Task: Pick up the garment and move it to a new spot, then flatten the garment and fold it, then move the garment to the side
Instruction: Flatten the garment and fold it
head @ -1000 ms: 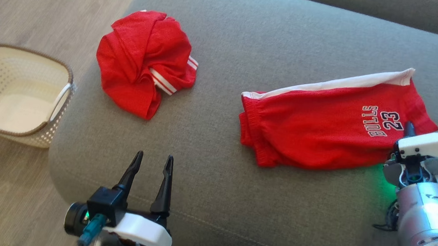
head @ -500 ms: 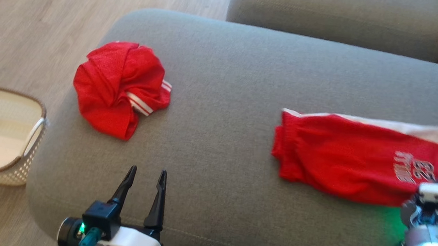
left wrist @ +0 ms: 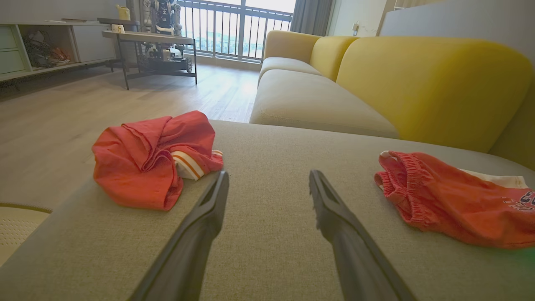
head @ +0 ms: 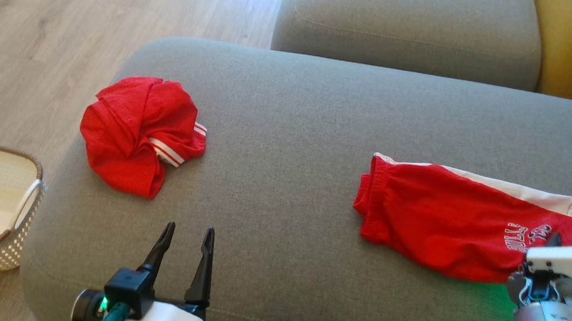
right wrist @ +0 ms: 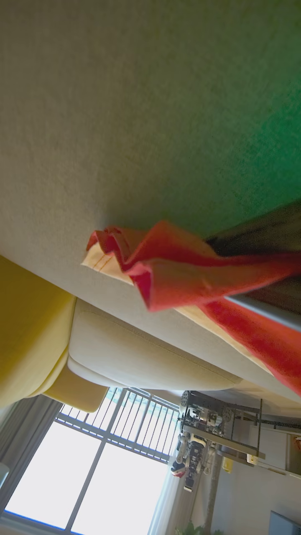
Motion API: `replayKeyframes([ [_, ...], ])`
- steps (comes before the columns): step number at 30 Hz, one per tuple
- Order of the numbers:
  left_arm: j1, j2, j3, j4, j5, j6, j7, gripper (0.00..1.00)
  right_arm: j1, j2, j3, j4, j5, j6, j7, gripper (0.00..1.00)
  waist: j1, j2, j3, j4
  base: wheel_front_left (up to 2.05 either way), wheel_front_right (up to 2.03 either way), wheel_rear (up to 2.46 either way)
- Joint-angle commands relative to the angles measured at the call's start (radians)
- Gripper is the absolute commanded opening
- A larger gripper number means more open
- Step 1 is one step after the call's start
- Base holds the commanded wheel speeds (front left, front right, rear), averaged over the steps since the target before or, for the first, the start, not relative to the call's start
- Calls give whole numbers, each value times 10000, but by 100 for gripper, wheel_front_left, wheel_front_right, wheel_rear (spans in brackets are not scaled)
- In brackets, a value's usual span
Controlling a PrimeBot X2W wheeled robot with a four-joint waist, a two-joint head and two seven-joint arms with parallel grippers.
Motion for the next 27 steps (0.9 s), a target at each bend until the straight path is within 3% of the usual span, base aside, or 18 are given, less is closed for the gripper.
replayKeyframes([
  [1,-212,-43,320,-312,72,-59,-122,100,-625,-42,382,-114,-72,-4,-103,0,1,0,-67,10,0,0,0],
  [8,-264,-43,442,-370,61,-101,-122,100,-1291,-41,1878,133,281,-4,-131,0,1,0,-156,87,0,0,0],
  [14,-250,-43,594,-630,-225,-96,-122,100,-1826,-40,4092,369,1592,-4,-133,0,1,0,-202,243,0,0,0],
  [21,-260,-43,536,-513,-196,-199,-122,100,-1691,-40,8645,286,5619,-4,359,0,1,0,-199,501,0,0,0],
  [22,-260,-43,536,-513,-196,-199,-122,100,-1691,-40,8645,286,5619,-4,359,0,1,0,-199,501,0,0,0],
  [23,-257,-43,542,-486,-198,-189,-122,100,-1002,-40,10232,-562,7123,-4,598,0,1,0,-200,548,0,0,0],
  [24,-257,-43,542,-486,-198,-189,-122,100,-1002,-40,10232,-562,7123,-4,598,0,1,0,-200,548,0,0,0],
  [27,-208,-43,583,-461,-181,-176,-122,100,691,-40,12732,-2411,9068,-4,499,0,1,0,-220,562,0,0,0],
])
